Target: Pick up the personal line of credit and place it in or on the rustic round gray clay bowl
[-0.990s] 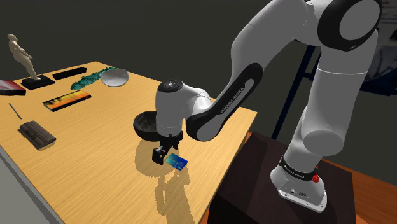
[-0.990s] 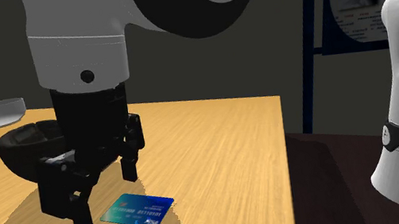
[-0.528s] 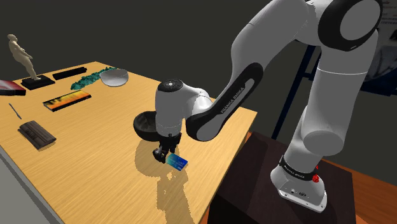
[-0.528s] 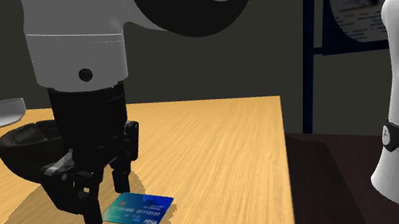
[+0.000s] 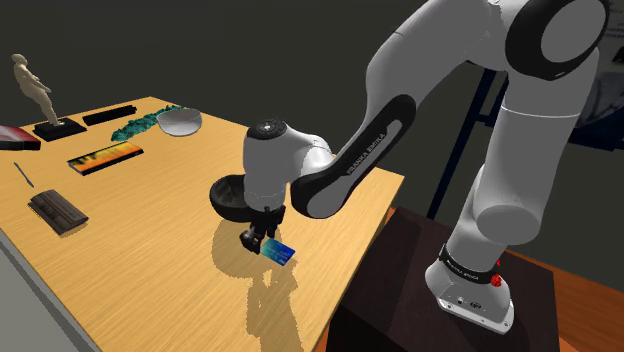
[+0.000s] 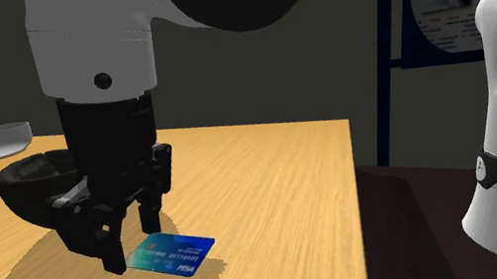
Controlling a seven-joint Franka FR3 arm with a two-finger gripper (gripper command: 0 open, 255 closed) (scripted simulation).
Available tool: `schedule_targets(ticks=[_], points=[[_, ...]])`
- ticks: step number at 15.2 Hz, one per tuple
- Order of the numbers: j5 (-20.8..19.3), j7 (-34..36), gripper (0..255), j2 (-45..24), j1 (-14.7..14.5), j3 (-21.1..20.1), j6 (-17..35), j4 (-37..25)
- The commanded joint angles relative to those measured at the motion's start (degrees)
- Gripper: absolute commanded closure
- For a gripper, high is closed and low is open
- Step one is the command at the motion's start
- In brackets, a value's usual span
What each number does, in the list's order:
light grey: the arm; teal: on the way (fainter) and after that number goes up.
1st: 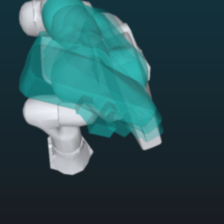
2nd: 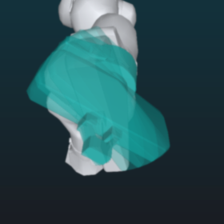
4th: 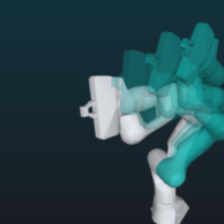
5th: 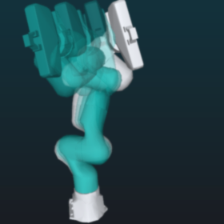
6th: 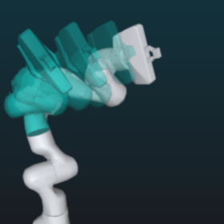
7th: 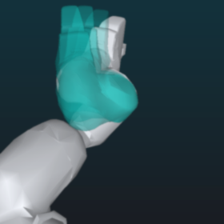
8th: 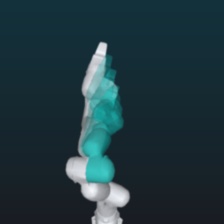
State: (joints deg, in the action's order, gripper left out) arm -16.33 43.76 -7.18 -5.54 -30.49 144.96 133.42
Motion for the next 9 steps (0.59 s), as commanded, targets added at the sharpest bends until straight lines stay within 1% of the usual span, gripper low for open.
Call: schedule_targets(ticks=[1,9], points=[[1.8,-1.4,255,1.6,0.3,-0.4,-1.3,0.0],[7.2,-5.6,255,6.5,0.7,-1.1,-6.8,-1.7]])
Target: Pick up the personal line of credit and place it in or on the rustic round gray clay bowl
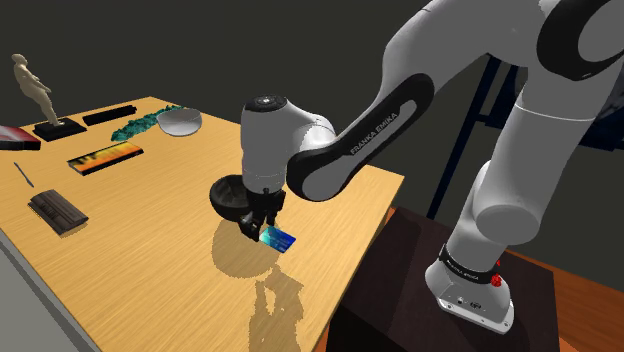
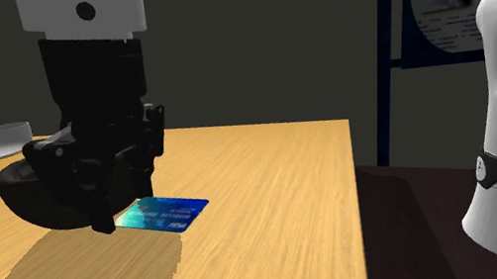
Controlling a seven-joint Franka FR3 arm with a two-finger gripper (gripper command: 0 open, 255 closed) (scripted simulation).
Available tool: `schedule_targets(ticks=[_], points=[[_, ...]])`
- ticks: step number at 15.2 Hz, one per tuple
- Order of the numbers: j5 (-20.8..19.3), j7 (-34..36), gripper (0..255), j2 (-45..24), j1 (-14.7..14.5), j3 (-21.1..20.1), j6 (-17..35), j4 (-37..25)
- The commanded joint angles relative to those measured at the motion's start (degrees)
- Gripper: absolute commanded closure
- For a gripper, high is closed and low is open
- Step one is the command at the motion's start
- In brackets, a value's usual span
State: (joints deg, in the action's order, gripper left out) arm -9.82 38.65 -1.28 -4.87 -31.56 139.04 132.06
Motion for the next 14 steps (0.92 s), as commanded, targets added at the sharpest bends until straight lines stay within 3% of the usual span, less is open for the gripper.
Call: schedule_targets(ticks=[1,14], points=[[1.2,-1.0,255,1.2,0.0,-0.1,-1.6,-0.6],[6.5,-5.4,255,7.2,-0.2,0.5,-11.2,-5.4]])
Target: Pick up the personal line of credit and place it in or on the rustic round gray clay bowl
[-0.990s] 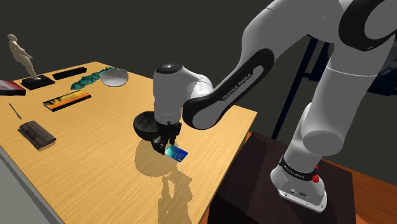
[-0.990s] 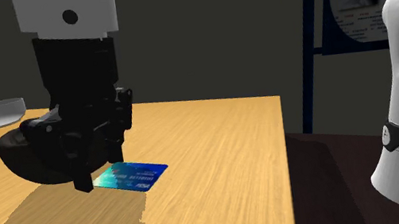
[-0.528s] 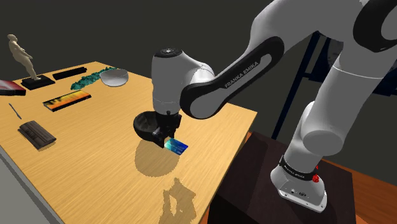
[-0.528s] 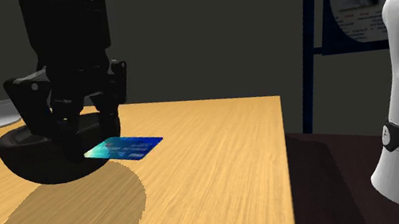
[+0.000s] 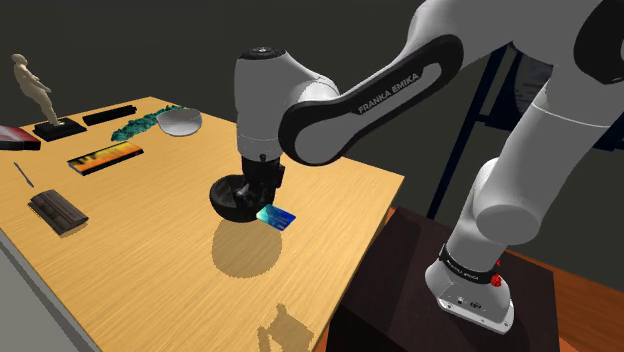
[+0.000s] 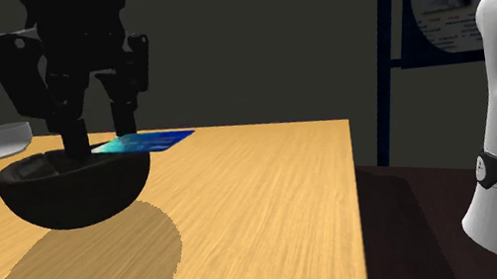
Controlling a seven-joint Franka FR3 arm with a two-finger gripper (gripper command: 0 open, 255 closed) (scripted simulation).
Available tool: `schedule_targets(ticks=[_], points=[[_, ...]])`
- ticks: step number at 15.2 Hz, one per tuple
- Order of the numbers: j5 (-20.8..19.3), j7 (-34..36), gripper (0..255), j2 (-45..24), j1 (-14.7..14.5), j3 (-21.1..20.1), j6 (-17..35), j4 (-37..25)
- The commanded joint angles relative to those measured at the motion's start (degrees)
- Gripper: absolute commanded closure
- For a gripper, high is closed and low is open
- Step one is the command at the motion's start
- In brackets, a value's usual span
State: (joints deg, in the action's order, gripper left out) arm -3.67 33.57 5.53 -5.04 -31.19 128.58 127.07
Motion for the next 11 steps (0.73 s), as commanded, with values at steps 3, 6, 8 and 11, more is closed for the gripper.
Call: schedule_targets(ticks=[3,6,8,11], points=[[1.1,-1.0,255,1.4,-0.1,0.3,-3.0,-1.8],[1.7,-1.6,255,2.3,-0.1,0.5,-5.3,-3.4],[0.9,-2.2,255,0.9,0.5,0.9,-5.8,-5.2],[-1.7,-3.5,255,-4.0,2.0,2.0,-6.7,-10.4]])
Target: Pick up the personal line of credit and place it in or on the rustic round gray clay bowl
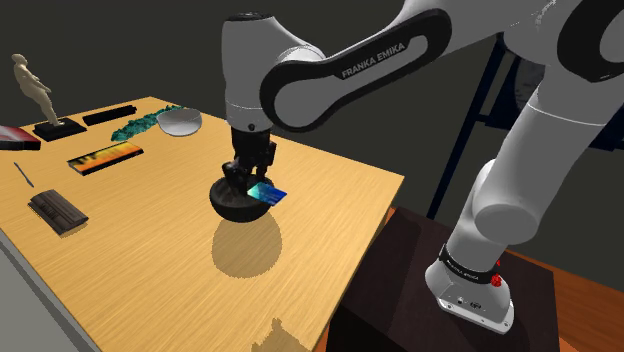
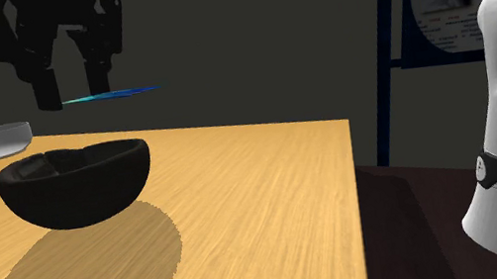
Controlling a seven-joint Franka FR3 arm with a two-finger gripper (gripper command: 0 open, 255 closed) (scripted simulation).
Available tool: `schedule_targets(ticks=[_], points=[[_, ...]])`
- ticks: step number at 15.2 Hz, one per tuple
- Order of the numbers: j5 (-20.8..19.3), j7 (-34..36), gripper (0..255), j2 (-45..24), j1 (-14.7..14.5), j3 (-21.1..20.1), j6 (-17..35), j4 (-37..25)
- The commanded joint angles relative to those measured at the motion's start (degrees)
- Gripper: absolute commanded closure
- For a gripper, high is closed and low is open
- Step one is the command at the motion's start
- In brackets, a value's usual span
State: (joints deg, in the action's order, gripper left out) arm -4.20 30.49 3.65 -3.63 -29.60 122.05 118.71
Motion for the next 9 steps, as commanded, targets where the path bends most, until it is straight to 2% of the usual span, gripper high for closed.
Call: schedule_targets(ticks=[1,9], points=[[-2.0,-0.9,255,-3.8,1.0,0.7,-0.5,-3.9],[-7.9,-4.4,255,-18.1,2.4,3.6,-5.5,-21.9]])
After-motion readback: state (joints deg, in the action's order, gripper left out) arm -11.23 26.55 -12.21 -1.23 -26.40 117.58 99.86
